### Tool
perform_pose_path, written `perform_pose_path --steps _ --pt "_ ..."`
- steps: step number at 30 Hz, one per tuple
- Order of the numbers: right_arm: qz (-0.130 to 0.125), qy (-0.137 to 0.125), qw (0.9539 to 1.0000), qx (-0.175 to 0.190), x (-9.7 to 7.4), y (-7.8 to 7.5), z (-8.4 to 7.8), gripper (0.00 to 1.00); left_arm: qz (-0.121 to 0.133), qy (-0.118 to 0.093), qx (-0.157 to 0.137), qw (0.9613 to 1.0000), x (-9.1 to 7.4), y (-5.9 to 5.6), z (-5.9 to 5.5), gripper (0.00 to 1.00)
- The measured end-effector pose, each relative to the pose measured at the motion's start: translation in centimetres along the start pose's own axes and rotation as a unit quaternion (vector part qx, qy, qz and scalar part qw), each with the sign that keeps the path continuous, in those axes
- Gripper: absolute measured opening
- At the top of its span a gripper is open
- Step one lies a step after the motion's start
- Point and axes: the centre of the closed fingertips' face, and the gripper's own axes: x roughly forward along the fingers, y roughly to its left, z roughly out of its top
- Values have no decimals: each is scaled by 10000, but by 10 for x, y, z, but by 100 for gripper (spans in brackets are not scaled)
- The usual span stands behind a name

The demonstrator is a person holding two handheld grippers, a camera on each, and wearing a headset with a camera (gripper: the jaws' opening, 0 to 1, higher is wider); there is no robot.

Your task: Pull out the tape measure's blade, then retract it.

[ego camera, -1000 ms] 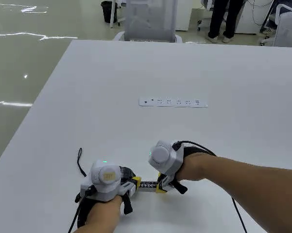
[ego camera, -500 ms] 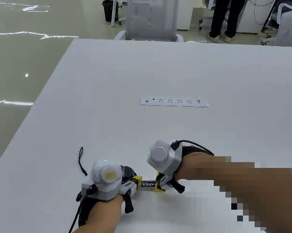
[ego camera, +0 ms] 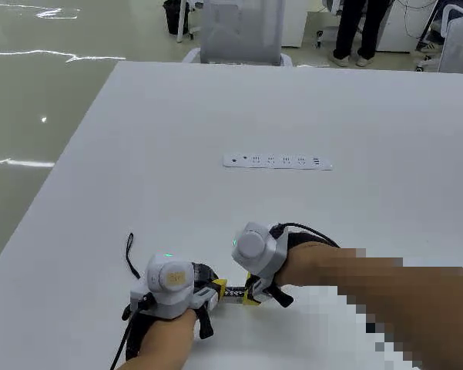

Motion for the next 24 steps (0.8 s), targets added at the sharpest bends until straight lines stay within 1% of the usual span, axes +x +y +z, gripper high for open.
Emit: perform_pose_path --steps 6,15,24 --pt "18 -51 10000 -34 1 1 3 15 -1 8 -5 10000 0 0 0 62" --pt "43 -60 9999 -112 2 1 6 15 -15 16 -32 10000 0 0 0 62" --pt "80 -108 9999 -105 3 2 10 15 -16 9 -51 10000 0 0 0 62"
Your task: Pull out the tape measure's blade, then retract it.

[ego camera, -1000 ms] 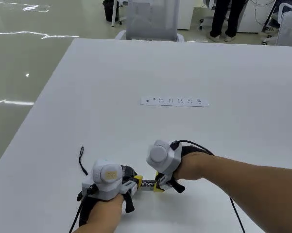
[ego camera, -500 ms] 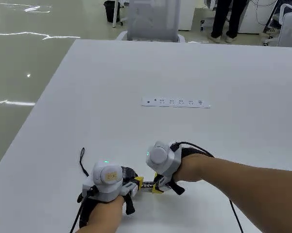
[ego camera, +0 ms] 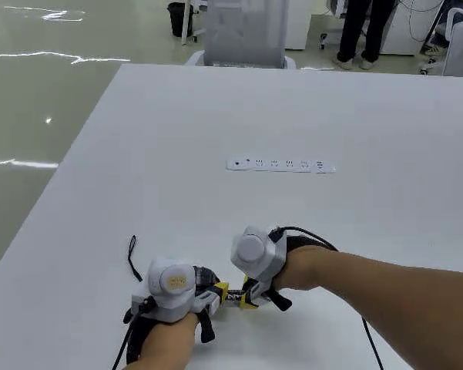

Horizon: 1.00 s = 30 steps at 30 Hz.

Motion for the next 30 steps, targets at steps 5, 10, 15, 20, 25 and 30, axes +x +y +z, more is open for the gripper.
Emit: perform_pose_path --steps 5,10,15,20,25,30 --pt "0 -71 10000 -3 1 1 4 15 -6 -3 -3 10000 0 0 0 62" --pt "-25 -126 9999 0 4 1 8 14 -6 -13 0 10000 -1 0 0 62" --pt "-7 -128 9999 -17 4 1 9 14 -15 -11 -11 10000 -1 1 0 62" --pt "-9 -149 9999 -49 5 1 10 14 -20 -5 -16 10000 0 0 0 62" --pt "9 -208 9998 -47 5 2 13 14 -33 4 -27 10000 0 0 -1 62" --pt "18 -227 9997 -48 6 2 14 14 -60 10 -8 10000 0 0 0 62"
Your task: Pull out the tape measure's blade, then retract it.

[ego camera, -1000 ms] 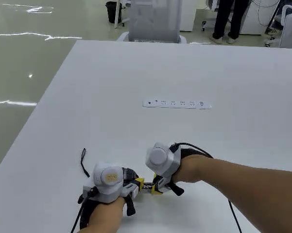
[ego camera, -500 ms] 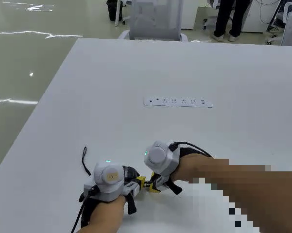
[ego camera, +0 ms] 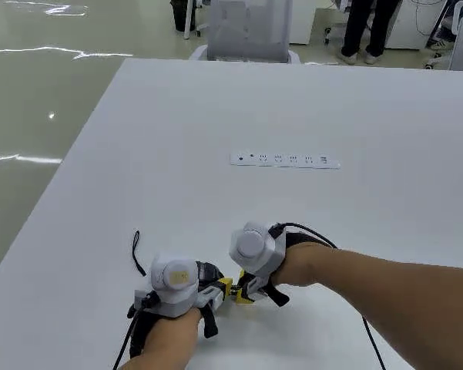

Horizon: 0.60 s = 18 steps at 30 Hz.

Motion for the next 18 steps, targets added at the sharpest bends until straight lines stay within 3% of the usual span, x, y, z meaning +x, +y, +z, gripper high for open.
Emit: perform_pose_path --steps 18 --pt "23 -153 9999 17 3 0 7 14 -18 27 36 10000 -1 0 0 61"
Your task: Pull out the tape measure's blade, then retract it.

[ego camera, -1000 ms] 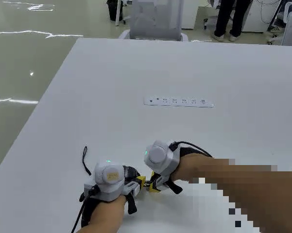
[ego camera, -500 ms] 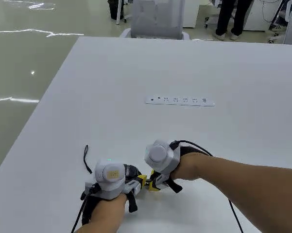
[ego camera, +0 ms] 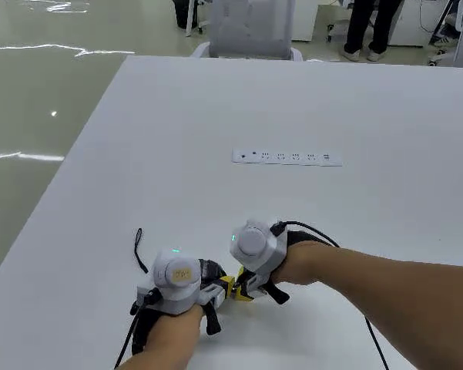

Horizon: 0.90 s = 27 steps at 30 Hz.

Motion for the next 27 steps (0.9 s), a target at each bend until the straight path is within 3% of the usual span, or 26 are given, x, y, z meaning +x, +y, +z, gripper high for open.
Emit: perform_pose_path --steps 13,16,23,27 --pt "-27 -178 9998 -29 3 2 9 14 -46 -11 -51 10000 0 1 1 61" --pt "12 -547 9985 59 4 3 15 14 -70 -10 -67 10000 -1 1 1 62" --pt "55 -689 9976 -72 4 4 12 14 -96 -1 -71 9999 -1 0 1 62" --pt "202 -889 9958 -67 2 4 13 15 -142 5 -97 9999 -2 0 1 62"
